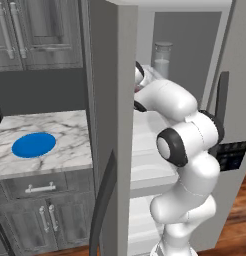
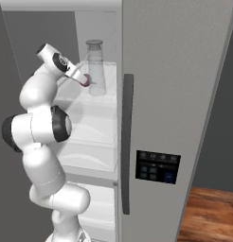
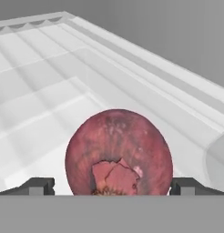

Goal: Pick onion from the fridge and place it on the plate on the counter.

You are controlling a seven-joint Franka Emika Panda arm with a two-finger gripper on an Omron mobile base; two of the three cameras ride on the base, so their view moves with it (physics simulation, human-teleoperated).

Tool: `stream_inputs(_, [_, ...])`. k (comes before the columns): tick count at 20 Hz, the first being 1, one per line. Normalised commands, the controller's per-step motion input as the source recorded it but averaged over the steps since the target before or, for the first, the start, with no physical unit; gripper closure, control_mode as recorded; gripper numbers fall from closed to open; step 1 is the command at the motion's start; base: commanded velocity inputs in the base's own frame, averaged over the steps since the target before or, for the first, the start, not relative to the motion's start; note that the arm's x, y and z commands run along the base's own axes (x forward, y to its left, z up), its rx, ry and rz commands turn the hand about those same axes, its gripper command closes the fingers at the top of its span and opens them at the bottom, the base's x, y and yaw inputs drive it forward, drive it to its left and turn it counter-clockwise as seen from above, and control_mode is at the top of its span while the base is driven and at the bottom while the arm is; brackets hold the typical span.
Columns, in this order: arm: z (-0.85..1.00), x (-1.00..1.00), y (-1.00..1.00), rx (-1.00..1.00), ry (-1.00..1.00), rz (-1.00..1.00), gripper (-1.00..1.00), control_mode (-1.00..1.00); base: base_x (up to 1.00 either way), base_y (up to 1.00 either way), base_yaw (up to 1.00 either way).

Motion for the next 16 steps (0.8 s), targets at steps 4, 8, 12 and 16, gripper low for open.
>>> stream_inputs(4, [0.0, 0.13, -0.03, 0.0, 0.0, -0.08, -1.0, -1.0, 0.0, 0.0, 0.0])
stream_inputs(8, [0.0, 0.03, -0.05, 0.0, 0.0, -0.05, 1.0, -1.0, 0.0, 0.0, 0.0])
stream_inputs(12, [-0.01, 0.0, -0.04, 0.0, 0.0, -0.01, 1.0, -1.0, 0.0, 0.0, 0.0])
stream_inputs(16, [-0.01, 0.0, 0.0, 0.0, 0.0, 0.0, 1.0, -1.0, 0.0, 0.0, 0.0])
